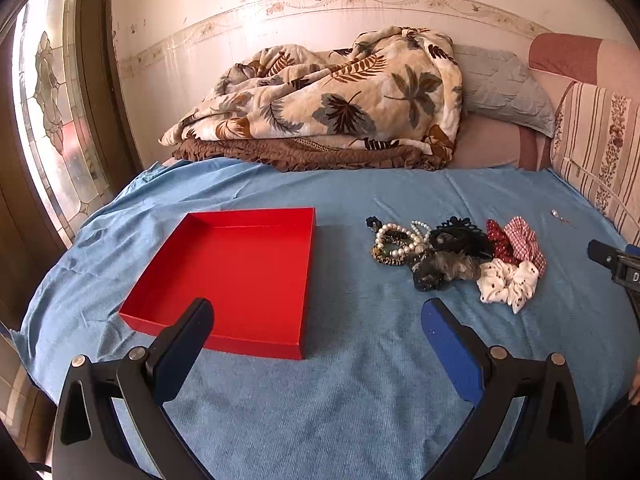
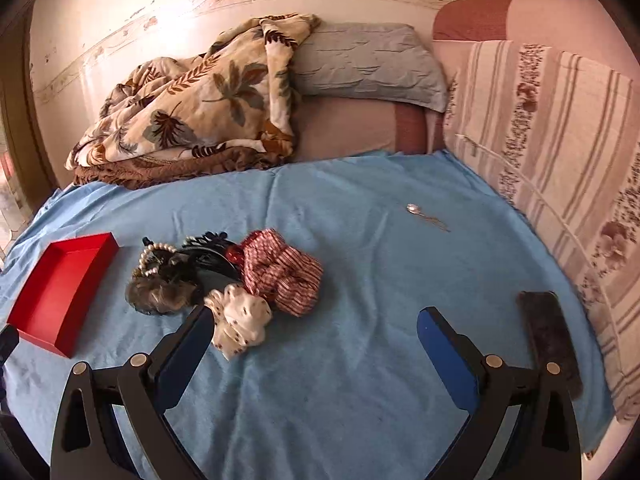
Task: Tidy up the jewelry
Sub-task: 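Grasp the grey sheer scrunchie with the left gripper while the right grasps the white polka-dot scrunchie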
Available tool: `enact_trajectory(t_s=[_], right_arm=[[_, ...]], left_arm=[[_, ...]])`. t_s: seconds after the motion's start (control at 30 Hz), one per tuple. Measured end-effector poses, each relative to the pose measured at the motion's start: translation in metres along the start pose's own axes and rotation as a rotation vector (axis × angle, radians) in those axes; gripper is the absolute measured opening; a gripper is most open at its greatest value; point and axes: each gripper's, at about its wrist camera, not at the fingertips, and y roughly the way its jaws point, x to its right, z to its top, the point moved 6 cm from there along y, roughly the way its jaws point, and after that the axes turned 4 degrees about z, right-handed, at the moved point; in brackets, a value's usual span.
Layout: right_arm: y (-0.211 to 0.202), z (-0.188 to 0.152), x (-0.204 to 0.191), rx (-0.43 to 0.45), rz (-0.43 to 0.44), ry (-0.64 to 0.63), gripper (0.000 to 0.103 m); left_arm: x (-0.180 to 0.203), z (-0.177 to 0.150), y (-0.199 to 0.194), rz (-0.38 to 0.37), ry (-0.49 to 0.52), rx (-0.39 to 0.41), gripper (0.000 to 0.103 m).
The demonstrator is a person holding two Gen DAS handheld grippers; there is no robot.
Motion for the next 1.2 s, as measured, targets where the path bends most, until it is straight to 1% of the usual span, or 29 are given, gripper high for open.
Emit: enact_trajectory(t_s=[0.07, 0.13, 0.3, 0.37, 0.47, 0.53, 0.63, 0.73, 0.8, 0.87, 0.93, 1.0, 1.07, 1.1, 1.13, 1.17, 1.2], right_arm=[[0.007, 0.003, -0.001, 0.000, 0.014, 0.003, 0.103], [0.015, 0.005, -0.001, -0.005, 0.030, 0.009, 0.100], [0.033, 0.002, -0.006, -0.059, 0.088, 0.021, 0.092], [0.040, 0.000, -0.009, -0.085, 0.109, 0.011, 0.091], [0.047, 0.000, -0.011, -0.108, 0.137, 0.012, 0.088], [0.054, -0.002, -0.011, -0.135, 0.161, 0.023, 0.086], [0.067, -0.009, -0.011, -0.193, 0.203, 0.054, 0.084], [0.080, -0.018, -0.012, -0.258, 0.260, 0.105, 0.080], [0.085, -0.023, -0.014, -0.288, 0.283, 0.123, 0.075], [0.092, -0.026, -0.017, -0.308, 0.293, 0.133, 0.073], [0.098, -0.027, -0.019, -0.317, 0.291, 0.137, 0.072], [0.102, -0.028, -0.021, -0.325, 0.293, 0.141, 0.070], [0.109, -0.030, -0.023, -0.339, 0.300, 0.146, 0.067], [0.110, -0.031, -0.025, -0.343, 0.301, 0.147, 0.063], [0.113, -0.032, -0.026, -0.347, 0.304, 0.148, 0.059], [0.115, -0.033, -0.029, -0.354, 0.311, 0.149, 0.048], [0.117, -0.034, -0.031, -0.362, 0.318, 0.148, 0.033]], left_arm=[[-0.002, 0.004, 0.003, -0.004, -0.010, -0.006, 0.103], [-0.004, 0.006, 0.008, -0.002, -0.010, -0.021, 0.103], [-0.003, 0.014, 0.026, -0.008, 0.018, -0.053, 0.103], [0.003, 0.021, 0.037, -0.043, 0.021, -0.075, 0.103], [0.020, 0.030, 0.058, -0.152, 0.008, -0.140, 0.103], [0.035, 0.031, 0.070, -0.212, -0.004, -0.181, 0.097], [0.058, 0.030, 0.088, -0.279, -0.006, -0.233, 0.097], [0.082, 0.028, 0.104, -0.303, 0.027, -0.249, 0.097], [0.098, 0.026, 0.115, -0.322, 0.056, -0.259, 0.096], [0.108, 0.023, 0.127, -0.333, 0.069, -0.283, 0.086], [0.118, 0.020, 0.140, -0.351, 0.078, -0.330, 0.065], [0.125, 0.017, 0.149, -0.362, 0.078, -0.360, 0.057], [0.130, 0.013, 0.156, -0.360, 0.078, -0.376, 0.053], [0.132, 0.011, 0.158, -0.362, 0.079, -0.384, 0.043], [0.134, 0.008, 0.159, -0.370, 0.081, -0.397, 0.022], [0.134, 0.006, 0.159, -0.371, 0.081, -0.409, 0.014], [0.133, 0.004, 0.158, -0.368, 0.079, -0.416, 0.012]])
